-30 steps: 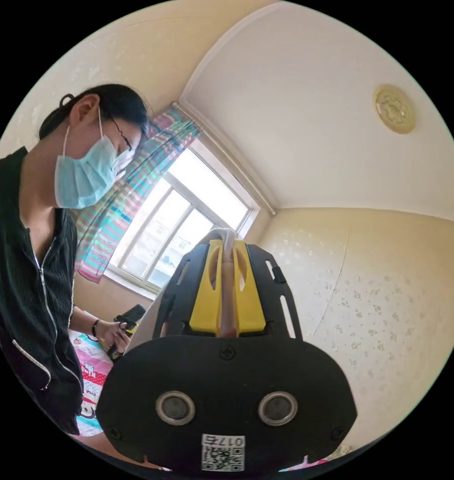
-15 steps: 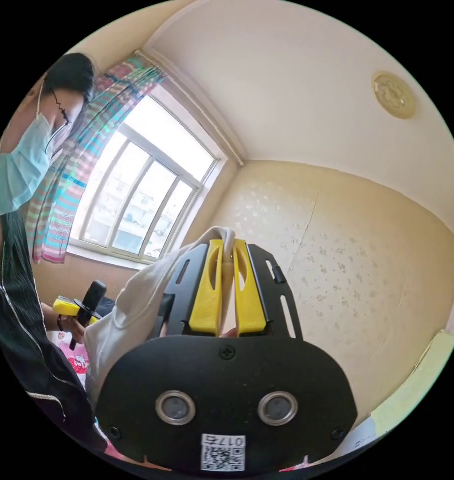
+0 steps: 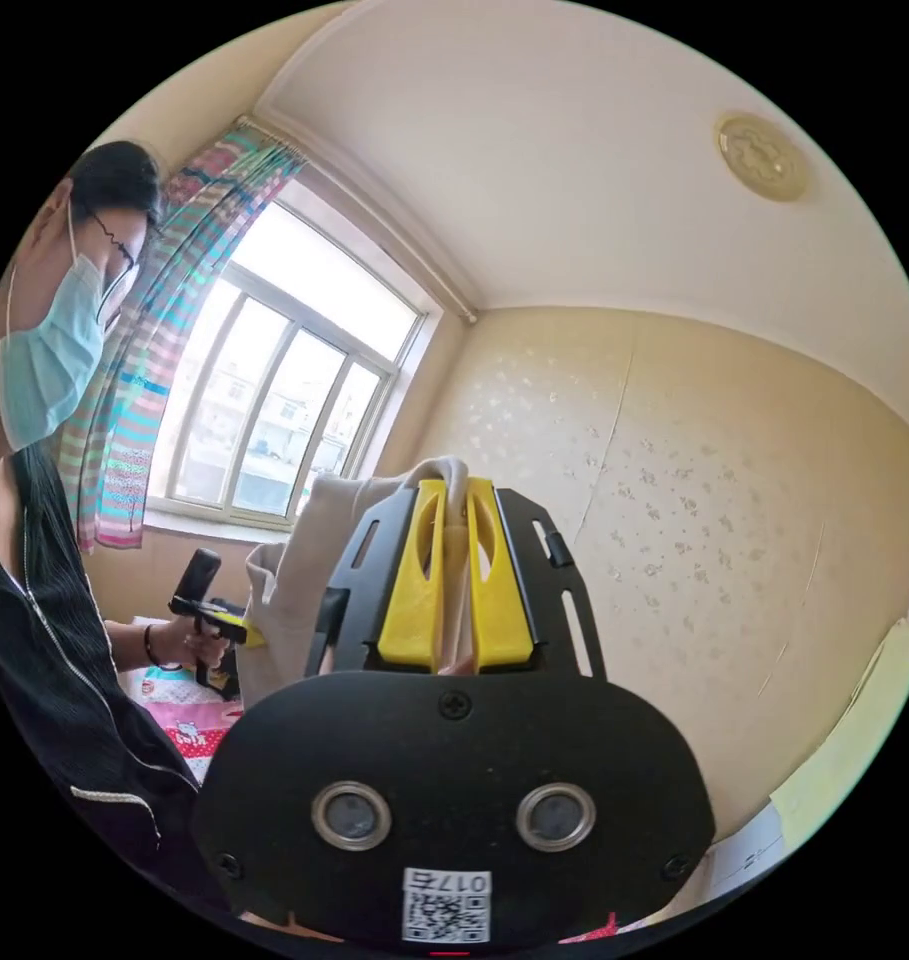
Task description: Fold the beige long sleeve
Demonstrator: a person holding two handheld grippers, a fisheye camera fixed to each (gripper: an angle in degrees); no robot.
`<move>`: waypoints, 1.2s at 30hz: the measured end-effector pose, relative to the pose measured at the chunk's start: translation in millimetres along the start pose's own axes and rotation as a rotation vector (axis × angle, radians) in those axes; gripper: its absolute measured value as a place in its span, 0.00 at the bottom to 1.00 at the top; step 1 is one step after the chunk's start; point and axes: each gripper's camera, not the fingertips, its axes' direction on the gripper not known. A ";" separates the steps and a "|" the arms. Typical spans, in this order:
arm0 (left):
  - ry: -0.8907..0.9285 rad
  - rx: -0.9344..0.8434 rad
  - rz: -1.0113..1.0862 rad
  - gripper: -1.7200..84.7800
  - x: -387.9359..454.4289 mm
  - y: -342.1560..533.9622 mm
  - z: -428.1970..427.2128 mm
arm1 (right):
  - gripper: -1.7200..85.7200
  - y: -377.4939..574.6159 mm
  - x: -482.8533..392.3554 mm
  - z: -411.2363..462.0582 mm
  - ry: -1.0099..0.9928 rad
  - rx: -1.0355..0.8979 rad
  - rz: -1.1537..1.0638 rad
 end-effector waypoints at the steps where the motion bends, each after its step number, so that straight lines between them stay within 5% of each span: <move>1: -0.025 0.072 -0.008 0.07 0.5 -7.9 -19.8 | 0.06 3.5 2.9 0.0 -0.005 -0.013 0.013; 6: -0.173 0.228 0.041 0.06 30.6 -44.6 -68.9 | 0.06 26.1 12.7 -0.1 -0.050 -0.068 0.064; 17: -0.666 0.519 0.535 0.07 193.1 -66.6 -94.0 | 0.07 30.4 13.0 -0.8 -0.044 -0.010 -0.009; 25: -0.677 0.445 0.435 0.07 184.7 -86.1 -114.3 | 0.07 28.5 57.0 39.2 -0.196 -0.028 0.071; 32: -0.423 0.191 0.756 0.07 220.6 -109.9 -158.2 | 0.07 14.9 103.9 32.1 -0.295 0.032 0.052; 36: -0.541 0.078 0.825 0.07 242.2 -118.7 -171.4 | 0.07 7.7 139.0 36.5 -0.438 0.065 0.046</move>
